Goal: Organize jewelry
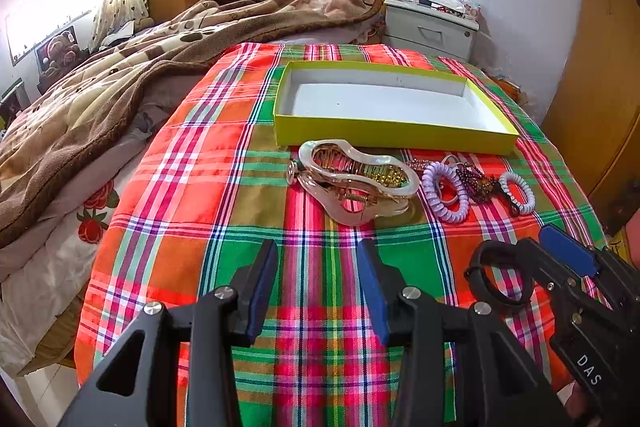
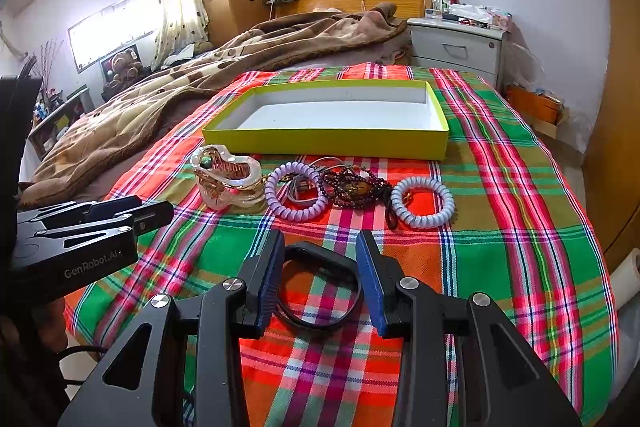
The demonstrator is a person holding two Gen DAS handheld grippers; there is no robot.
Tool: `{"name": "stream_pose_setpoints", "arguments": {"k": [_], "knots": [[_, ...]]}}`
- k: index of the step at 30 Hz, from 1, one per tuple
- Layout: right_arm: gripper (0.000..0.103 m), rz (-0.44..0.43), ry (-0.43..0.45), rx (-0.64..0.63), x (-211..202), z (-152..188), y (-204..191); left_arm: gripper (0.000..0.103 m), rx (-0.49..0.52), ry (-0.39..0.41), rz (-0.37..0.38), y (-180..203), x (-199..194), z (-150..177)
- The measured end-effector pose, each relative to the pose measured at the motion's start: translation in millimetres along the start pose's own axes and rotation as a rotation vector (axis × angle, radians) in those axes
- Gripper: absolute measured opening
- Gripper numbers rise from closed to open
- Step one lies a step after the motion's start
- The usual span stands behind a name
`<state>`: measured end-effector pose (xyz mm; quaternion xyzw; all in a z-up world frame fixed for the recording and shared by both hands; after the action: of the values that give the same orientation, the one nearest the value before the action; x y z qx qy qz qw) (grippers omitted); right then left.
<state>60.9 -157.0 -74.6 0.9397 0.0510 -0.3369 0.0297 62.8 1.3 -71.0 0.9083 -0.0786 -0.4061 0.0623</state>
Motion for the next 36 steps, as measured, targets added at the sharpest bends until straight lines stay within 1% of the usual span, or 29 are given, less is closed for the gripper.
{"name": "stream_pose_setpoints", "arguments": {"k": [36], "knots": [[0.038, 0.004, -0.002, 0.000, 3.1, 1.8, -0.6, 0.043, -0.001, 0.003, 0.000, -0.9, 0.4, -0.1]]}}
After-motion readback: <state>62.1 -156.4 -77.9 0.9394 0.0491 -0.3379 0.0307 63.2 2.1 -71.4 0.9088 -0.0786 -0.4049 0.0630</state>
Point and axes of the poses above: each gripper's, at about its wrist camera, not at the fingertips, and x roughly the way its jaws point, y to its right, z to its underside, the point moved 10 cm from there along x, roughly the way its jaws point, and after that the axes turned 12 degrees about z, right-handed, at the moved point
